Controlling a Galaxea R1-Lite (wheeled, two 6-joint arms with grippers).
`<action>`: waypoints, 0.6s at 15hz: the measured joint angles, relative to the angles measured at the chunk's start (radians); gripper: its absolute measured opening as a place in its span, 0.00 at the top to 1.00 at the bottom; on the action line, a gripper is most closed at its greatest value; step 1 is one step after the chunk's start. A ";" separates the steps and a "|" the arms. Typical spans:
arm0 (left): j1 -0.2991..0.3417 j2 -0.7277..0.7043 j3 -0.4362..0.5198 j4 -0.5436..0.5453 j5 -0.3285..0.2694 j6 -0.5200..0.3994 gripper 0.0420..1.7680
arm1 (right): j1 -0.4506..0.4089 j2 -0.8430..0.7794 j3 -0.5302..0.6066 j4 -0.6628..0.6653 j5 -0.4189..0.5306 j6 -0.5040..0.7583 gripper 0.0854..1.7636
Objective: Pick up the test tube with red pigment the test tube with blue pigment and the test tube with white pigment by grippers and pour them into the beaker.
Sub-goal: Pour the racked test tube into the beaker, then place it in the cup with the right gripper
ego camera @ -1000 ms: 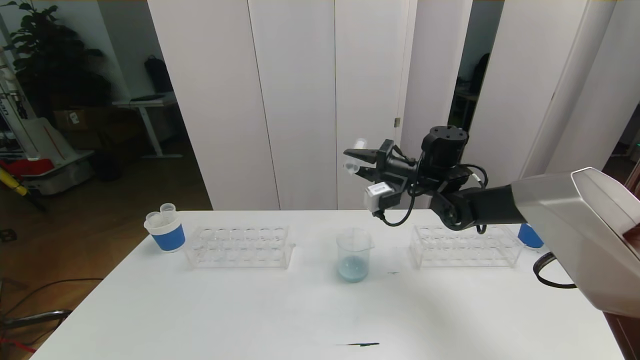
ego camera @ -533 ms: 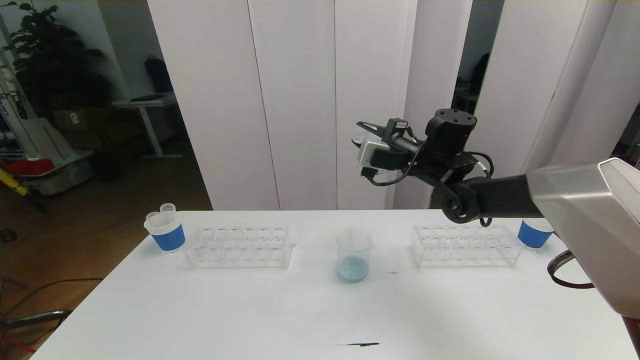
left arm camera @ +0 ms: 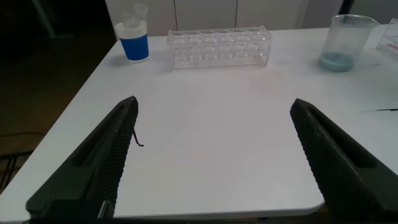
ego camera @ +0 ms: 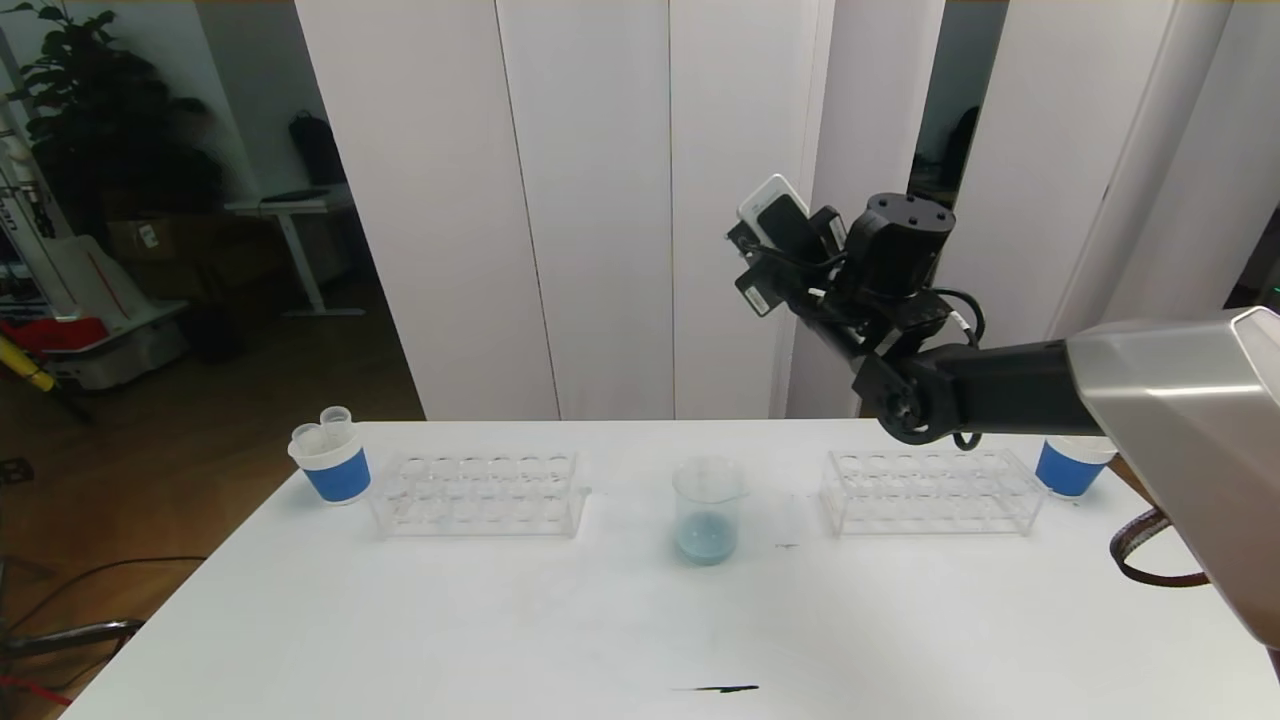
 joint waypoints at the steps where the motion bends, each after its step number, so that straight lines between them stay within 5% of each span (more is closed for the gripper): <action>1: 0.000 0.000 0.000 0.000 0.000 0.000 0.01 | 0.006 -0.006 0.000 -0.002 -0.032 0.065 0.71; 5: 0.000 0.000 0.000 0.000 0.000 0.000 0.01 | 0.063 -0.017 0.030 0.000 -0.233 0.395 0.71; 9: 0.000 0.000 0.000 0.000 0.000 0.000 0.01 | 0.107 -0.034 0.183 -0.017 -0.300 0.557 0.71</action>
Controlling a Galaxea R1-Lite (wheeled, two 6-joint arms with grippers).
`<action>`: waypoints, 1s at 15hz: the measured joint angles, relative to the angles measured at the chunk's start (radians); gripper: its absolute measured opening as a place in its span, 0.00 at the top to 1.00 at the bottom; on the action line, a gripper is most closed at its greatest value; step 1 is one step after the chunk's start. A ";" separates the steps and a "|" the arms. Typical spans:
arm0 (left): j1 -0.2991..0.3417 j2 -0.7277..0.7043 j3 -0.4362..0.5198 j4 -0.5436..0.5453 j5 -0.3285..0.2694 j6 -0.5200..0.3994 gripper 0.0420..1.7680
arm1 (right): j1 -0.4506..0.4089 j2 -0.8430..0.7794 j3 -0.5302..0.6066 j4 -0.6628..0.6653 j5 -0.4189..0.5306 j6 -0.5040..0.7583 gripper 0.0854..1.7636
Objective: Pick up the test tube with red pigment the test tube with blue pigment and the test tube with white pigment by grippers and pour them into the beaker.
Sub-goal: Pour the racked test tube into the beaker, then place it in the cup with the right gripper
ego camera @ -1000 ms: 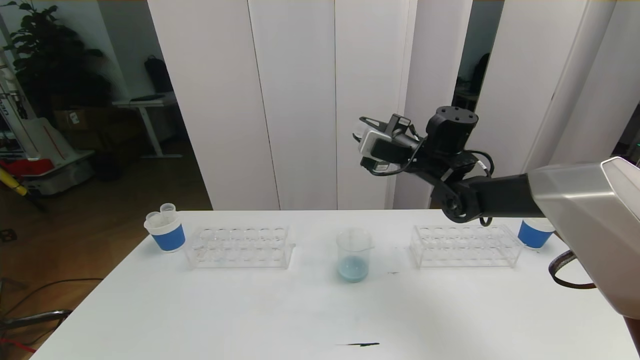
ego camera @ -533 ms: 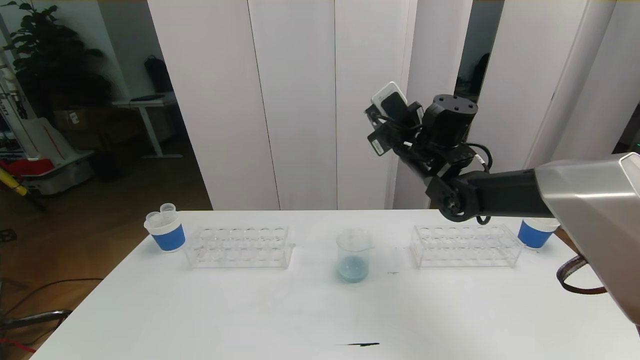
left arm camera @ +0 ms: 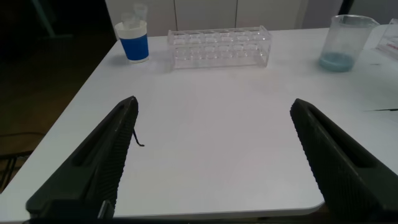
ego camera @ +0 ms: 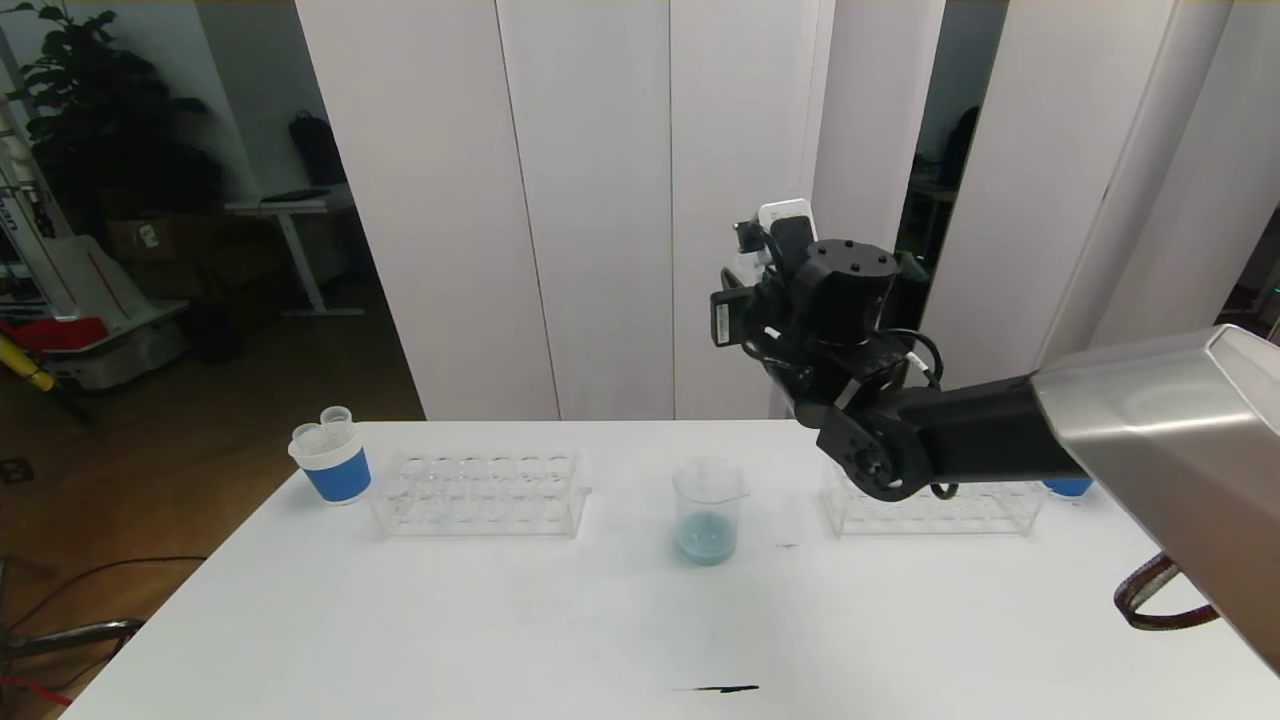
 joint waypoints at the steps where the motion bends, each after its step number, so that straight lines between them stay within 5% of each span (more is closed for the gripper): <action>1: 0.000 0.000 0.000 0.000 0.000 0.000 0.01 | 0.003 -0.007 0.043 0.000 -0.012 0.051 0.71; 5: 0.000 0.000 0.000 0.000 0.000 0.000 0.01 | 0.006 -0.028 0.136 0.004 -0.037 0.160 0.71; 15: 0.000 0.000 0.000 0.000 0.000 0.000 0.01 | -0.106 -0.119 0.167 -0.014 -0.124 0.096 0.71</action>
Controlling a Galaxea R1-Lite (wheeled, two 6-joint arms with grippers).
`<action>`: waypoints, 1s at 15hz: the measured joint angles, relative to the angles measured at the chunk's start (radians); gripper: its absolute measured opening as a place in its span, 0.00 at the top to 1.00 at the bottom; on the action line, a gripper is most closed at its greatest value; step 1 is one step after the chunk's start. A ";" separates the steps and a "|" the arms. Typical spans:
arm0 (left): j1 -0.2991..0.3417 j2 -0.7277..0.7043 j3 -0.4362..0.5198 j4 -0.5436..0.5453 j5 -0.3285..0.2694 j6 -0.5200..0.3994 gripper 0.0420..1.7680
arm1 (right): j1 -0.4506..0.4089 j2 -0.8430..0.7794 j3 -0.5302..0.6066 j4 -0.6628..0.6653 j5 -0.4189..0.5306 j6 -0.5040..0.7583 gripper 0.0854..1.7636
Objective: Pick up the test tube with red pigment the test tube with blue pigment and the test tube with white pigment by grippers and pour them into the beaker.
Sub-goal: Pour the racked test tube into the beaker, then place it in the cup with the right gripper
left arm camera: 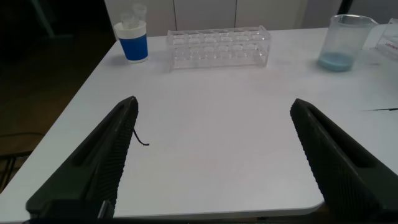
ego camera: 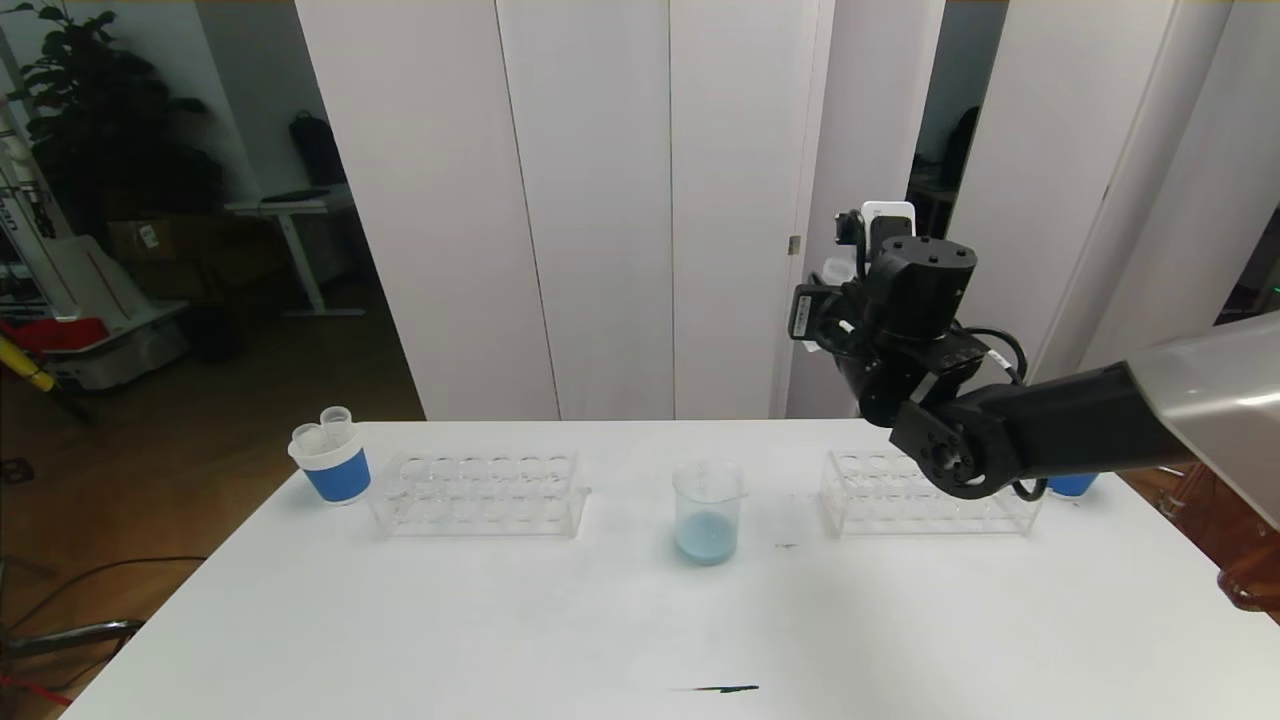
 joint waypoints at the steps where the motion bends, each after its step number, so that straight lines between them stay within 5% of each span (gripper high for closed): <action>1: 0.000 0.000 0.000 0.000 0.000 0.000 0.01 | -0.021 -0.018 0.000 -0.002 0.000 -0.012 0.71; 15: 0.000 0.000 0.000 0.000 0.000 0.000 0.01 | -0.516 -0.184 -0.012 0.015 0.123 -0.015 0.71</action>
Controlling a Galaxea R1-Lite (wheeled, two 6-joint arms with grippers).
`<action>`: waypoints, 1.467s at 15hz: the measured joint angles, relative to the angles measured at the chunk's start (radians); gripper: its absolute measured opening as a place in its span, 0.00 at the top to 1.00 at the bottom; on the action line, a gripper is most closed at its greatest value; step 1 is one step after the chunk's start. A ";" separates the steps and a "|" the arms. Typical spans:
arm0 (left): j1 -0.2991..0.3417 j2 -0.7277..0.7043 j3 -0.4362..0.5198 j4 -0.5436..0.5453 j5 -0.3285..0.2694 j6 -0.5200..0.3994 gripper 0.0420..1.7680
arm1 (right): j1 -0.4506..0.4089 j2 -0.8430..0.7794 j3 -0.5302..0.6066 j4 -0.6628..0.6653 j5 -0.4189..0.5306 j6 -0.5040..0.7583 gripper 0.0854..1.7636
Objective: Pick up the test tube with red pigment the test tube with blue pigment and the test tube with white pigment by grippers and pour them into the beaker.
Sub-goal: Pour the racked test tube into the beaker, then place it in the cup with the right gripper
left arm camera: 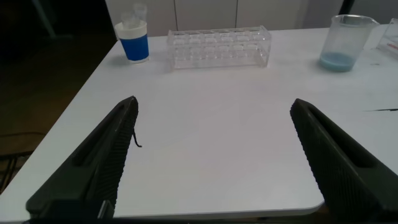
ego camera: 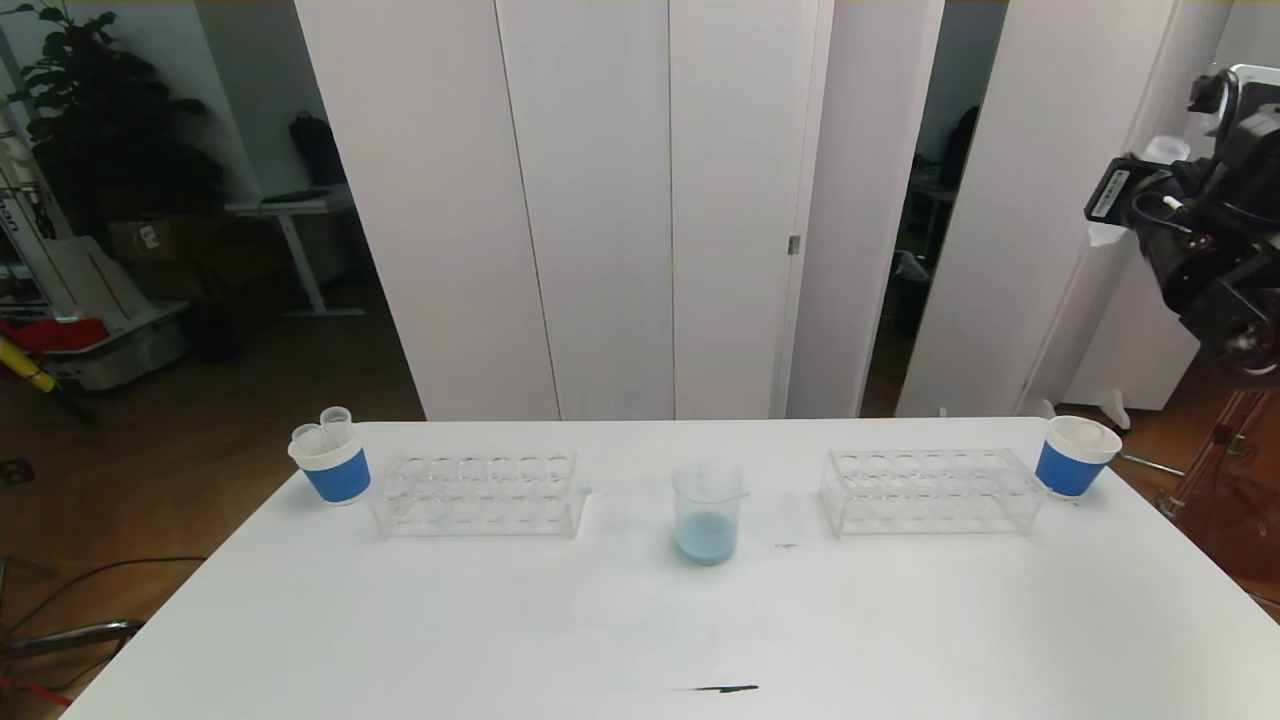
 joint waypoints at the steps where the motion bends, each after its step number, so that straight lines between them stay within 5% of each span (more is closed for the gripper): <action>1: 0.000 0.000 0.000 0.000 0.000 0.000 0.01 | -0.036 0.003 0.001 0.001 0.013 0.021 0.71; 8: 0.000 0.000 0.000 0.000 0.000 0.000 0.01 | -0.175 0.118 0.014 0.004 0.036 0.147 0.71; 22: 0.000 0.000 0.000 0.000 0.000 0.000 0.01 | -0.176 0.287 0.167 -0.008 0.026 0.281 0.71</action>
